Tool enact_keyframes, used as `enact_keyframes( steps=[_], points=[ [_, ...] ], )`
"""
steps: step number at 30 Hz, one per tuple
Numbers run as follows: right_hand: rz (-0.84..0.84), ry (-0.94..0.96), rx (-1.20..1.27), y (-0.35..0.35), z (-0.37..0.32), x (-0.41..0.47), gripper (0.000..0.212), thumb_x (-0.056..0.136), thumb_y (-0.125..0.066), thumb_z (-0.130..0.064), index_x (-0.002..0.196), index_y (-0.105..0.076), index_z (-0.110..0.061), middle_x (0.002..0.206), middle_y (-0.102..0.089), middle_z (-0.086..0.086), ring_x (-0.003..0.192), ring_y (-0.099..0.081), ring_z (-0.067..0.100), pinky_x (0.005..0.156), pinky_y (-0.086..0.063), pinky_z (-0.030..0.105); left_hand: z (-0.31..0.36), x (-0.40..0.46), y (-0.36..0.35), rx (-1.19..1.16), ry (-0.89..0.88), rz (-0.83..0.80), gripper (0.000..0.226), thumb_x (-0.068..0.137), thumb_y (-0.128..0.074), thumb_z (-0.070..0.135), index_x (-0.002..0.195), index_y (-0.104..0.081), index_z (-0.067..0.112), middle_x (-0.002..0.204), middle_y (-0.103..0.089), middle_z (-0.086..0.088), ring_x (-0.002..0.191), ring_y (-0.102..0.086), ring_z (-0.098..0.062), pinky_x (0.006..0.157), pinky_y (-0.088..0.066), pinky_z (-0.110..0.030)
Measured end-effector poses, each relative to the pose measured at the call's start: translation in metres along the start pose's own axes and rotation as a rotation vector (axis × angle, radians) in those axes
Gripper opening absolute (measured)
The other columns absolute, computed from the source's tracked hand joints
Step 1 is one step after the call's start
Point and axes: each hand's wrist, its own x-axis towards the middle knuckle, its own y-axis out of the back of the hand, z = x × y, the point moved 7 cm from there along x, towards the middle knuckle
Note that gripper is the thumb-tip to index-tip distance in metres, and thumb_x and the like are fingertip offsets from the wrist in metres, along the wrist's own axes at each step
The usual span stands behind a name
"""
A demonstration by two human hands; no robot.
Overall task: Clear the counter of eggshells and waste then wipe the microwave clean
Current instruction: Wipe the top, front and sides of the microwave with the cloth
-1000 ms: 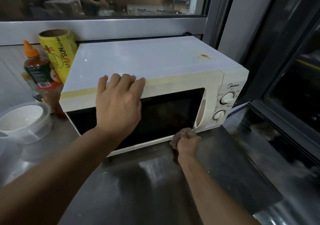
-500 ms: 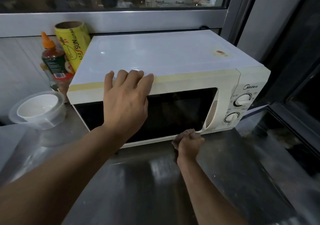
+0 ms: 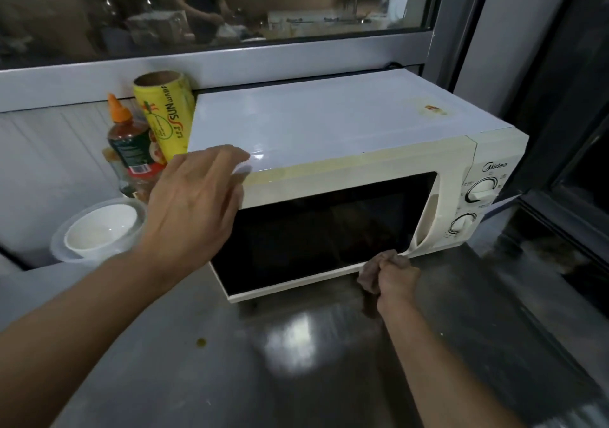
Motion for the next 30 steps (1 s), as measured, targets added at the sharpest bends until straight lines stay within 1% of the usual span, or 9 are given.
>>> enact_keyframes(
  steps=[2,4,9,12,16,19,20,24,30],
  points=[
    [0.059,0.006,0.051,-0.001,0.001,-0.001,0.016,0.09,-0.038,0.007,0.091,-0.052,-0.002,0.053,-0.05,0.017,0.035,-0.049,0.018,0.037,-0.042,0.021,-0.02,-0.013,0.005,0.015,-0.023,0.013,0.026,0.088,-0.044,0.016,0.105,-0.06,0.005,0.106,-0.062,-0.013,0.094,-0.057,-0.036,0.077,-0.042,-0.043],
    [0.128,0.021,0.057,-0.007,0.006,-0.008,0.018,0.09,-0.037,0.006,0.098,-0.051,-0.002,0.044,-0.046,0.011,0.028,-0.043,0.015,0.032,-0.039,0.019,-0.033,-0.02,0.004,-0.014,-0.056,0.018,0.028,0.088,-0.045,0.018,0.105,-0.062,0.005,0.106,-0.061,-0.013,0.094,-0.056,-0.035,0.077,-0.043,-0.044],
    [0.116,0.016,0.101,-0.061,0.048,-0.056,0.019,0.09,-0.038,0.001,0.107,-0.046,-0.004,0.076,-0.049,0.021,0.054,-0.048,0.023,0.049,-0.043,0.029,-0.046,-0.028,-0.001,-0.151,-0.073,0.027,0.032,0.085,-0.052,0.017,0.114,-0.063,0.008,0.108,-0.062,-0.011,0.097,-0.053,-0.031,0.082,-0.041,-0.04],
    [0.102,0.057,0.086,-0.098,0.077,-0.1,0.014,0.088,-0.042,0.006,0.101,-0.045,0.003,0.06,-0.051,0.019,0.049,-0.053,0.026,0.048,-0.048,0.036,-0.048,-0.032,-0.002,-0.187,-0.132,0.048,0.036,0.081,-0.056,0.011,0.116,-0.062,0.005,0.109,-0.062,-0.014,0.095,-0.055,-0.036,0.08,-0.045,-0.047],
    [0.043,0.089,0.107,-0.12,0.091,-0.132,0.008,0.09,-0.044,0.009,0.09,-0.043,0.001,0.039,-0.054,0.001,0.036,-0.055,0.01,0.036,-0.044,0.02,-0.048,-0.033,0.0,-0.21,-0.141,0.089,0.037,0.079,-0.057,0.007,0.115,-0.063,0.006,0.107,-0.063,-0.014,0.092,-0.056,-0.037,0.078,-0.047,-0.045],
    [0.045,0.088,-0.067,-0.107,0.083,-0.12,0.008,0.089,-0.049,0.002,0.086,-0.045,-0.005,0.078,-0.065,0.023,0.073,-0.066,0.03,0.071,-0.057,0.041,-0.049,-0.034,-0.003,-0.235,-0.126,0.101,0.037,0.079,-0.058,0.006,0.116,-0.063,0.006,0.107,-0.063,-0.013,0.092,-0.055,-0.036,0.078,-0.046,-0.046],
    [0.064,0.109,-0.087,-0.099,0.076,-0.111,0.008,0.089,-0.048,0.001,0.082,-0.047,-0.004,0.081,-0.063,0.025,0.073,-0.065,0.031,0.071,-0.056,0.044,-0.05,-0.034,-0.004,-0.239,-0.129,0.107,0.037,0.079,-0.058,0.007,0.116,-0.063,0.006,0.107,-0.063,-0.013,0.092,-0.055,-0.036,0.077,-0.046,-0.046],
    [0.146,0.095,0.06,-0.069,0.052,-0.079,0.03,0.091,-0.039,0.005,0.065,-0.043,-0.01,0.037,-0.049,0.004,0.03,-0.047,0.014,0.033,-0.042,0.021,-0.052,-0.035,-0.006,-0.257,-0.153,0.129,0.036,0.081,-0.056,0.008,0.116,-0.063,0.006,0.107,-0.063,-0.013,0.093,-0.055,-0.035,0.078,-0.046,-0.045],
    [0.204,0.125,0.162,-0.084,0.06,-0.092,0.02,0.088,-0.036,0.011,0.081,-0.044,-0.006,0.039,-0.041,0.008,0.025,-0.04,0.016,0.031,-0.035,0.016,-0.053,-0.035,-0.005,-0.287,-0.158,0.116,0.036,0.079,-0.06,0.006,0.115,-0.063,0.007,0.107,-0.063,-0.012,0.091,-0.054,-0.034,0.075,-0.046,-0.048]
  ],
)
